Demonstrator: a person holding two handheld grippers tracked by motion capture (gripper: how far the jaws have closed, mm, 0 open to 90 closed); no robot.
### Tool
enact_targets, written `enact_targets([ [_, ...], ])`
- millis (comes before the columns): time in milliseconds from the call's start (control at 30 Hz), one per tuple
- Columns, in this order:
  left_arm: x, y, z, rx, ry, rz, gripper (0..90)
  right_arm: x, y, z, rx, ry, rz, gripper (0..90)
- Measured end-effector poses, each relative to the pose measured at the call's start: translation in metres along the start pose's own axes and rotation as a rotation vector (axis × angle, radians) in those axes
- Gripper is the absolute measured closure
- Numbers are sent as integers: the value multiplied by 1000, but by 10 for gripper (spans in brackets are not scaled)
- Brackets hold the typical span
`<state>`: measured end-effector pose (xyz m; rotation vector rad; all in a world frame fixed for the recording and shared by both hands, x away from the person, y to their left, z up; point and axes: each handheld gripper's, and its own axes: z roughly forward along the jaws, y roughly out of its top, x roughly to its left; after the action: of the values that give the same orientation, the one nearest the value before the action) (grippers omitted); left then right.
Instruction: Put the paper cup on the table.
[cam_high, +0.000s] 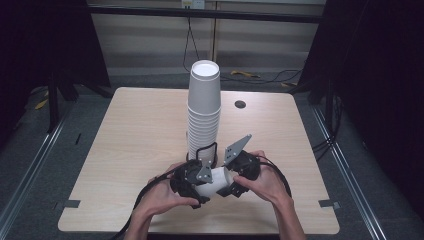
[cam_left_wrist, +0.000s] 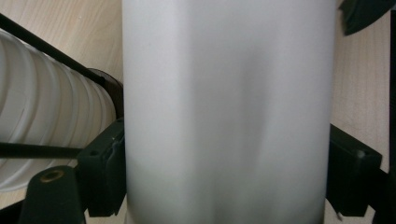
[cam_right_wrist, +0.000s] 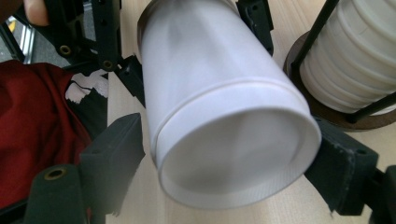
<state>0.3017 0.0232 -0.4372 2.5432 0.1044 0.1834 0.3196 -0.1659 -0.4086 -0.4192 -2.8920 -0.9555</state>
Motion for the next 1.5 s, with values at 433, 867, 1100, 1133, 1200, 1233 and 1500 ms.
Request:
enact_targets([
  [433,-3,3,3,-2,-18,13,173,0,5,6,45,29,-27,207],
  [867,-1,1,1,14,-26,63,173,-1,4,7,52,34,-33,212],
  [1100,-3,0,2,-16,-30,39,172,-1,3,7,49,50,-31,223],
  [1133,0,1,0,10,-29,77,172,-1,3,6,39,42,-43,231],
  [1200,-2,0,1,-15,-26,54,172,0,3,6,37,37,-41,236],
  [1233,-3,0,1,-15,-22,50,170,1,4,6,36,36,-47,238],
  [1500,0,-3,0,-68,-27,46,145,1,3,5,27,30,-52,252],
])
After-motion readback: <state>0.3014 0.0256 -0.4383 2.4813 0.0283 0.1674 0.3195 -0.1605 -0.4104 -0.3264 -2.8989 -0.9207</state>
